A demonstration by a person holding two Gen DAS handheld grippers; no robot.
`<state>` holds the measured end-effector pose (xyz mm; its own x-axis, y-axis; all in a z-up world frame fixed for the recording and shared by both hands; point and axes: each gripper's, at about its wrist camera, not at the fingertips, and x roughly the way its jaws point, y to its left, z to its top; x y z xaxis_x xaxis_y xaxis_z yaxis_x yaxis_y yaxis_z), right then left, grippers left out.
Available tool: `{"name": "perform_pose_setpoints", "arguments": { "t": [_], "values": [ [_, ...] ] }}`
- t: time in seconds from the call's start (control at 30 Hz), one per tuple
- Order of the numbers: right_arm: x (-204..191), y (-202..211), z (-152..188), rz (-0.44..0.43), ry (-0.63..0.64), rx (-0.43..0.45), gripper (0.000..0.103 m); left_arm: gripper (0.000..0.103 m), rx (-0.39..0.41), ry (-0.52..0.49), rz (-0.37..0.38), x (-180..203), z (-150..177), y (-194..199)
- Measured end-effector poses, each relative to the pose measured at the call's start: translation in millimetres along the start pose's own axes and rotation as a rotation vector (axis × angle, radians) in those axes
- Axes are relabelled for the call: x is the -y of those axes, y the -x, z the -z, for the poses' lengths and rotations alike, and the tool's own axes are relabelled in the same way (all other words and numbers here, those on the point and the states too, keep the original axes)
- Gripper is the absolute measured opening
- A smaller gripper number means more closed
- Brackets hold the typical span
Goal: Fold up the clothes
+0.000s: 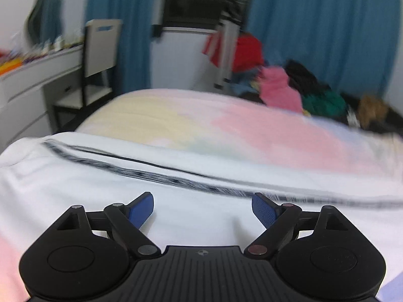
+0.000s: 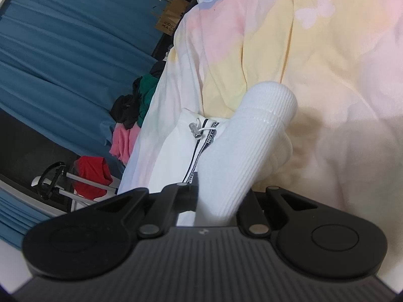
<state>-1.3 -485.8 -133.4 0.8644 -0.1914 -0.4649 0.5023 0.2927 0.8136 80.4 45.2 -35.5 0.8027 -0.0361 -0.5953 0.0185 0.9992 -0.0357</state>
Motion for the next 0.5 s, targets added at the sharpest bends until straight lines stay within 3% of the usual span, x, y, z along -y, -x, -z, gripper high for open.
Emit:
{"name": "perform_pose_setpoints", "arguments": {
  "t": [0.1,0.3,0.5],
  "values": [
    [-2.3,-0.4,-1.6,0.003,0.002,0.002,0.012,0.087,0.006,-0.109,-0.028,23.3,19.9,-25.4],
    [-5.9,-3.8,-2.2,0.022,0.035,0.012,0.012,0.089,-0.096,-0.121,-0.041,26.6,42.6,-54.0],
    [-15.6,-3.9,0.6,0.059,0.086,0.033,0.012,0.09,-0.111,-0.129,-0.063,29.4,43.4,-54.0]
  ]
}}
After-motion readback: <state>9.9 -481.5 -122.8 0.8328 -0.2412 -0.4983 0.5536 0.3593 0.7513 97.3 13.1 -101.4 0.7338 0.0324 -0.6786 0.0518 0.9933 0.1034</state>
